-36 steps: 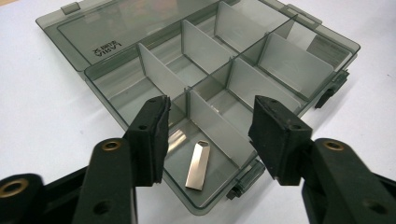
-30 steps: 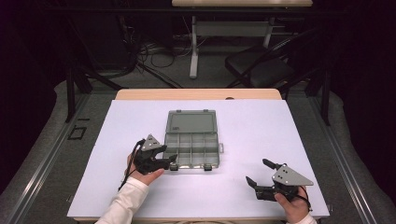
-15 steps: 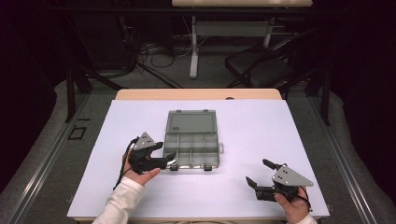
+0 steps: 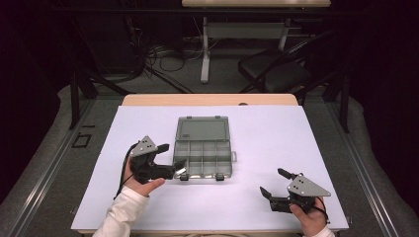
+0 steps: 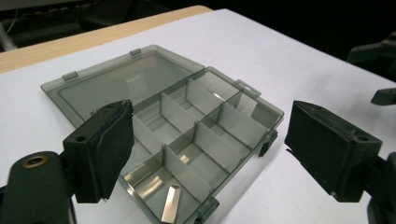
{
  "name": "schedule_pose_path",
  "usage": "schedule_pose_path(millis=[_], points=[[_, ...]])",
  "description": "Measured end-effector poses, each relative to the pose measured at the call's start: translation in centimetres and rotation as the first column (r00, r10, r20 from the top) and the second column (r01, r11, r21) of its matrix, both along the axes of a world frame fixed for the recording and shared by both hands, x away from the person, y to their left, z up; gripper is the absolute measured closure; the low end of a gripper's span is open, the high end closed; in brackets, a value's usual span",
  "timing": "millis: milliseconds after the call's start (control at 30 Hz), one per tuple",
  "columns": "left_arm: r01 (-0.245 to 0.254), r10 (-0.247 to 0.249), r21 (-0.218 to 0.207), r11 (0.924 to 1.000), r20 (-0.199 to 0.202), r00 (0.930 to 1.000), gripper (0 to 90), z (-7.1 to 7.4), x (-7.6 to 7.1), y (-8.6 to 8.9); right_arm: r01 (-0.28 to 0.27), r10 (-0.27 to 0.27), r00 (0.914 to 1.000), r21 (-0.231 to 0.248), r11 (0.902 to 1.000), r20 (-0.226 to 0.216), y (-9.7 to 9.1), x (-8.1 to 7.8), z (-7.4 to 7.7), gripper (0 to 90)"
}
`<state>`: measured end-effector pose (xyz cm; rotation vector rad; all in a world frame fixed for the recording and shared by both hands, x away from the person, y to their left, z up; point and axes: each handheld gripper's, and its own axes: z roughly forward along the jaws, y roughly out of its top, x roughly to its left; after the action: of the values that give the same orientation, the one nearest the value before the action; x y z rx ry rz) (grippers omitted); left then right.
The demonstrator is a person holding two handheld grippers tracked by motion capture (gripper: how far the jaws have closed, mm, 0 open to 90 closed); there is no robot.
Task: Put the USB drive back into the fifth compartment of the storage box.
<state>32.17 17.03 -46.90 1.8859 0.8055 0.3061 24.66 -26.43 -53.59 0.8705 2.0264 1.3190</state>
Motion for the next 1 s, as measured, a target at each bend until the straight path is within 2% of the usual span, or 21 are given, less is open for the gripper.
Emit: schedule_pose_path(millis=[167,467,767,833,1000], points=[[-0.001,0.001,0.007,1.0,-0.004,1.0,11.5,-0.1,0.0,0.1,-0.004,0.004,1.0,0.0,1.0,-0.001,0.0,0.0,0.0,14.0],[-0.014,0.014,0.016,0.9998,0.014,0.9998,4.3,-0.4,-0.7,0.8,-0.003,0.003,1.0,0.001,1.0,-0.001,0.0,0.0,0.0,14.0],[-0.063,0.062,0.026,0.9977,0.024,0.9978,4.2,-0.9,-1.8,2.7,-0.004,0.004,1.0,0.0,1.0,-0.002,0.1,0.0,0.0,14.0],[-0.084,0.082,0.031,0.996,0.038,0.9959,4.2,-1.2,-2.0,3.1,-0.004,0.004,1.0,-0.002,1.0,-0.001,0.1,0.0,0.0,14.0],[-0.131,0.13,0.02,0.9912,0.044,0.9906,4.2,-1.8,-2.2,4.1,-0.004,0.004,1.0,-0.003,1.0,-0.002,0.2,0.0,0.0,14.0]])
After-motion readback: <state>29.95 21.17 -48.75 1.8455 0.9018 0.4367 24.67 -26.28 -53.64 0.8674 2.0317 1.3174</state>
